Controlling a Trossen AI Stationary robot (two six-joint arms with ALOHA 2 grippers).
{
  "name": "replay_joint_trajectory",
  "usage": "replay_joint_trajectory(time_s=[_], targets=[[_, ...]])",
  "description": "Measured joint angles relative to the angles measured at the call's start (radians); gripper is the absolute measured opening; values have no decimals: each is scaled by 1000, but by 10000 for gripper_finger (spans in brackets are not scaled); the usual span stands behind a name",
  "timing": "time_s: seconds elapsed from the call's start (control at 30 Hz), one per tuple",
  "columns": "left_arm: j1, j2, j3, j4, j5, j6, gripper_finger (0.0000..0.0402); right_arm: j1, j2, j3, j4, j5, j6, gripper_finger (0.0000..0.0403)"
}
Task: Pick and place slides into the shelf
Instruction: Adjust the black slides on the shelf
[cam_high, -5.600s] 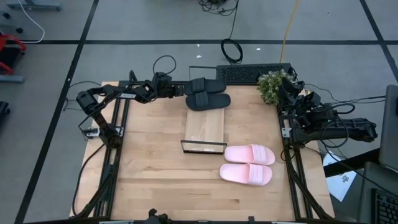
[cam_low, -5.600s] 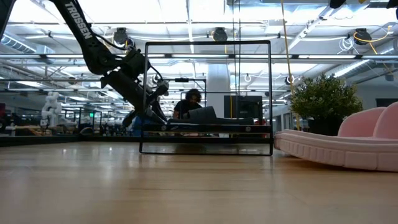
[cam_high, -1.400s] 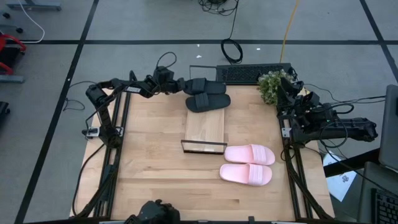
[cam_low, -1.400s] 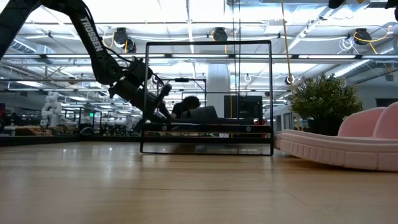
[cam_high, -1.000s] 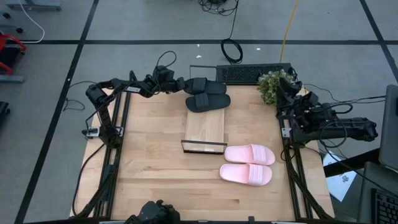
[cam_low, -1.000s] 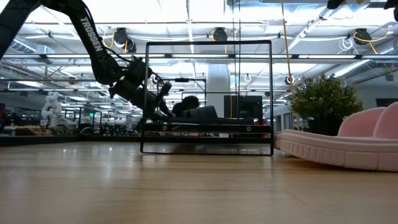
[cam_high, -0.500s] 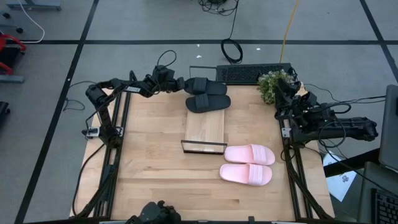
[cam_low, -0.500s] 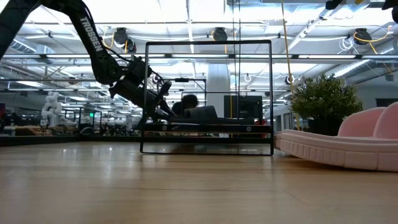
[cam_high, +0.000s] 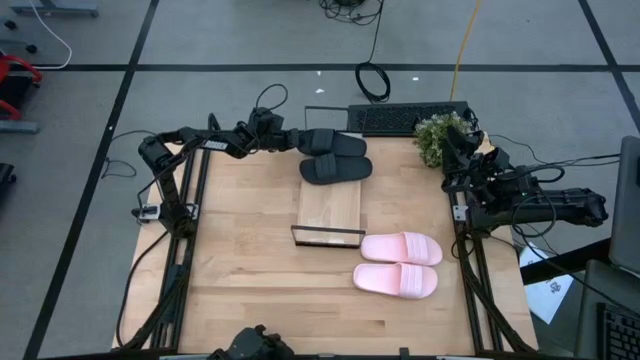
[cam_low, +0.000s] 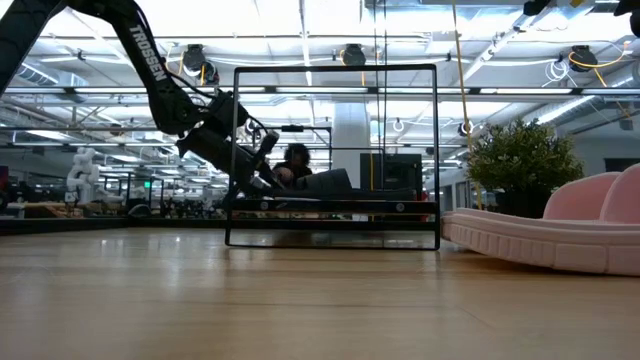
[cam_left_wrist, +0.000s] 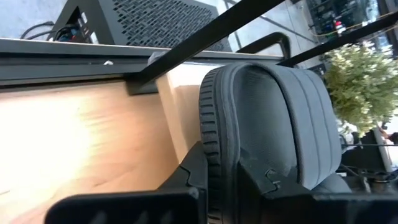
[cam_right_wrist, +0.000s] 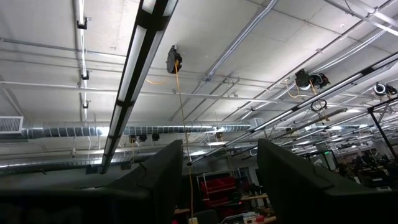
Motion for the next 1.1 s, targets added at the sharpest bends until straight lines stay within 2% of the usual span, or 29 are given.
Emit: replay_joint_trajectory(time_s=[0.47, 1.1], targets=[[0, 0, 0, -6, -16, 50, 49, 0, 0, 0, 0, 0, 0, 196], [4, 0, 0, -24, 3, 74, 166, 0, 0, 0, 0, 0, 0, 196]])
